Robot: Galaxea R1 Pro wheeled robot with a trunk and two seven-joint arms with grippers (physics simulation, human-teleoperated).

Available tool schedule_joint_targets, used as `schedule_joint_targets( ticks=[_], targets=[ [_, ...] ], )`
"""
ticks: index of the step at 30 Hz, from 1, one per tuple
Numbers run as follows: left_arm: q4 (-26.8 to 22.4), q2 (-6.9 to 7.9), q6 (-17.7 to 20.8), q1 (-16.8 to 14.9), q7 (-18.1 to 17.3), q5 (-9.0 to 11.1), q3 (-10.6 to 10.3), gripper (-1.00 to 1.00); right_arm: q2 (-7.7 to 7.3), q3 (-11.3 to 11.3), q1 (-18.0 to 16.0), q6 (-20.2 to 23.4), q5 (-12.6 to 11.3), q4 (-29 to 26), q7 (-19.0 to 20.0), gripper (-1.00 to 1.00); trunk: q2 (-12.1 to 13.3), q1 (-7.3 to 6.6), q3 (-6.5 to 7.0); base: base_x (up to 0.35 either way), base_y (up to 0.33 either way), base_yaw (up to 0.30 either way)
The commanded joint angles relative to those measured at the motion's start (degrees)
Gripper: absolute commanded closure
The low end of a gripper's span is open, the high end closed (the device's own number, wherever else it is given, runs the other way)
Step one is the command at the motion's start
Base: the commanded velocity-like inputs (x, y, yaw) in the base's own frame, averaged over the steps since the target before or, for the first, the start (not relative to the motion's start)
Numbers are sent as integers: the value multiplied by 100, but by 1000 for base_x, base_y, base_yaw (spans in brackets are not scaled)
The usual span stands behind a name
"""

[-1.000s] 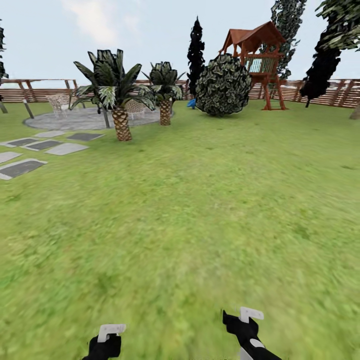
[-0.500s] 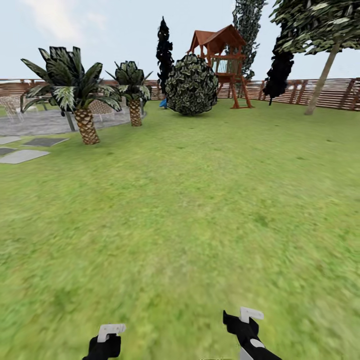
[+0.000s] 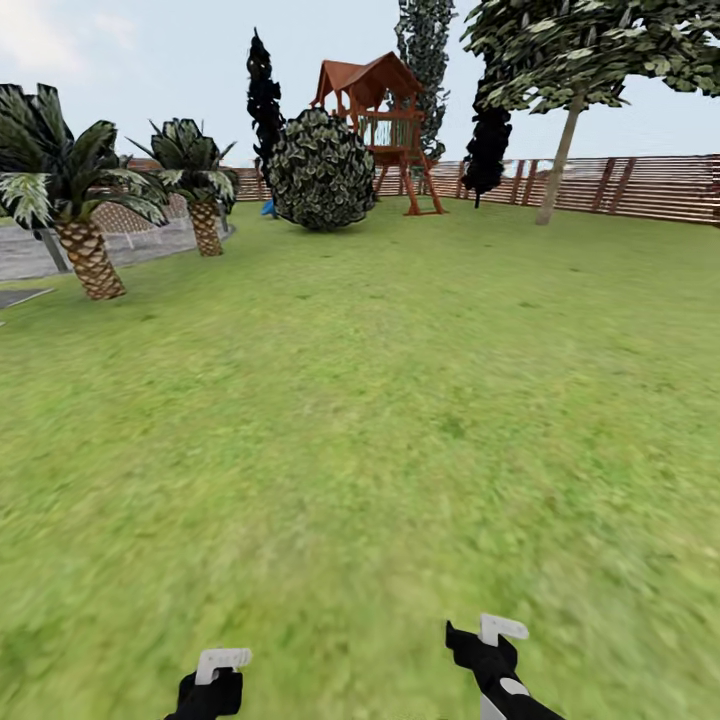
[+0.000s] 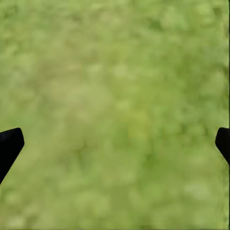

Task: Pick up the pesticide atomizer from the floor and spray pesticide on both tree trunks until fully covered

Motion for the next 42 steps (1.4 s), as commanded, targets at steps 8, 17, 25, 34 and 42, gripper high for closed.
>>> schedule_joint_targets(
  ticks=[8,17,25,34,42],
  targets=[
    [-1,-6,0,0,0,3,1,100,-2,-9,0,0,0,-15,1,-100,0,0,-50,0,-327,-236],
    [-1,-6,0,0,0,3,1,100,1,-2,0,0,-8,-15,1,-100,0,0,-57,0,-327,-163],
    [-4,-4,0,0,0,7,1,100,1,-7,0,0,-8,-15,1,-100,0,0,-66,0,-327,-290],
    [-2,0,0,0,0,7,1,100,0,-4,0,0,-7,-15,1,-100,0,0,-96,0,-327,-291],
    [-4,3,0,0,0,11,1,100,1,-7,0,0,-9,-15,1,-100,0,0,-123,0,-327,-291]
  ],
)
